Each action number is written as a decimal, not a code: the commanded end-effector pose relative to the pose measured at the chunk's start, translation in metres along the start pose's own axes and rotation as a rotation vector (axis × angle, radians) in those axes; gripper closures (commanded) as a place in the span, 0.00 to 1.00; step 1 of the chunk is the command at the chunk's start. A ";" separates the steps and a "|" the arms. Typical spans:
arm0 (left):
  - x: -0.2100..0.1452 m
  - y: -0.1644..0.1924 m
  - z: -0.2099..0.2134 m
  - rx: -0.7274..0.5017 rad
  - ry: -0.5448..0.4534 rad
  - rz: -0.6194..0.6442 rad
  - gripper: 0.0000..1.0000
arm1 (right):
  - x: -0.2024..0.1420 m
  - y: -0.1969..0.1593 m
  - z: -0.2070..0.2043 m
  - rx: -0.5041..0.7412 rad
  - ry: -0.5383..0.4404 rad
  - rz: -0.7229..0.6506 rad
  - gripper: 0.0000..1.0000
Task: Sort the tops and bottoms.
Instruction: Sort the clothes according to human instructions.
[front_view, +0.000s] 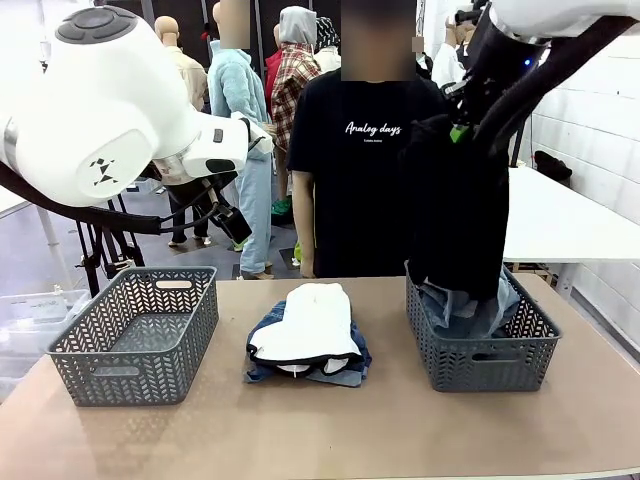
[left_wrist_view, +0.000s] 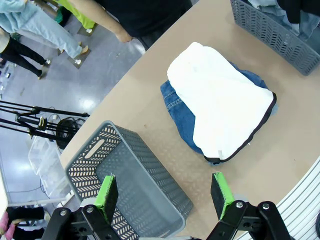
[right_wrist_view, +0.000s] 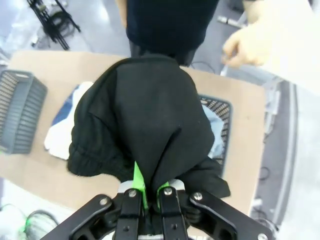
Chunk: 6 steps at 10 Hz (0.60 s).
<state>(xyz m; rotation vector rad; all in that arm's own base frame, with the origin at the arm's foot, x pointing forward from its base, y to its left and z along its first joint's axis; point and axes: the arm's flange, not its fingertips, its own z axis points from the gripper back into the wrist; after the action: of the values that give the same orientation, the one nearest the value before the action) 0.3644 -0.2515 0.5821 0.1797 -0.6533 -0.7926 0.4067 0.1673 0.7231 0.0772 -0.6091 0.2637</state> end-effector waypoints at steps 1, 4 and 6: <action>0.000 0.002 0.002 0.001 0.010 -0.006 0.03 | 0.012 0.016 0.023 -0.006 0.000 0.042 1.00; 0.000 0.002 0.002 0.001 0.010 -0.006 0.03 | 0.006 0.019 0.021 0.005 -0.003 0.032 1.00; 0.000 0.002 0.002 0.001 0.010 -0.006 0.03 | 0.034 -0.016 0.003 -0.020 0.013 -0.049 1.00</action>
<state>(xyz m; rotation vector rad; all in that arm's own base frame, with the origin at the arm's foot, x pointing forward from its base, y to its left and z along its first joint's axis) 0.3644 -0.2515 0.5821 0.1797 -0.6534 -0.7925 0.4135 0.1705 0.7401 0.0647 -0.5935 0.2609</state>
